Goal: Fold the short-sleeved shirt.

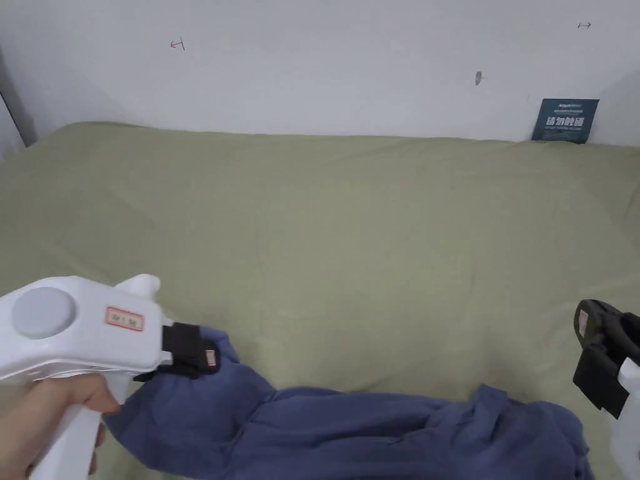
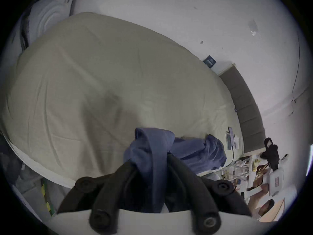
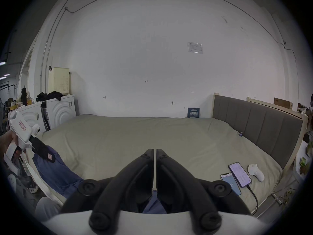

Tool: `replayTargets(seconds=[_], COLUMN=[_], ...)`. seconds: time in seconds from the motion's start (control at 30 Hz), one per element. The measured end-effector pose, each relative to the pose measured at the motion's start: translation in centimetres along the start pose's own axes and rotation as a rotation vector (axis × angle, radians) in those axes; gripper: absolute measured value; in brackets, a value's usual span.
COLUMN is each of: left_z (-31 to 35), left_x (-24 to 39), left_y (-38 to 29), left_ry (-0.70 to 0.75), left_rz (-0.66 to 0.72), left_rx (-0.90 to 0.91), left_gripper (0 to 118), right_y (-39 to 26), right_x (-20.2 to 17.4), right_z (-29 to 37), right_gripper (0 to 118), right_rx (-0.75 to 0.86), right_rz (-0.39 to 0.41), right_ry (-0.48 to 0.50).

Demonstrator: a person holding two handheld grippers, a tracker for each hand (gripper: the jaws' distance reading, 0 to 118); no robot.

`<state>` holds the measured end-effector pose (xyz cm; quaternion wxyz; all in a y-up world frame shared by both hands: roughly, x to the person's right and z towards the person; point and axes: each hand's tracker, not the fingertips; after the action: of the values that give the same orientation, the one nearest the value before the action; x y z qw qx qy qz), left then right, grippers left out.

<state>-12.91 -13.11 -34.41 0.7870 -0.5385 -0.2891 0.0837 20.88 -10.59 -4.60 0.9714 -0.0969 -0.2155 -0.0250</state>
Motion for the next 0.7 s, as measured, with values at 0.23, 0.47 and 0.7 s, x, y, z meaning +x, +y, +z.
replayTargets(seconds=[0.23, 0.47, 0.7], left_z=[-6.6, -16.7, -15.5], left_x=[10.2, 16.1, 15.4], left_y=[-2.1, -4.8, -4.9], left_ry=[0.015, -0.049, -0.139], left_rz=[-0.101, -0.237, -0.194], left_rx=[-0.087, -0.11, -0.121], left_gripper=[9, 97, 111], right_y=[-0.1, -0.4, -1.4], right_x=[1.7, 3.0, 4.1], right_z=[0.7, 1.2, 1.2], right_gripper=[6, 6, 6], right_rx=[-0.006, -0.032, -0.071], right_rz=[-0.03, -0.034, -0.054], right_ry=[0.003, -0.019, -0.043])
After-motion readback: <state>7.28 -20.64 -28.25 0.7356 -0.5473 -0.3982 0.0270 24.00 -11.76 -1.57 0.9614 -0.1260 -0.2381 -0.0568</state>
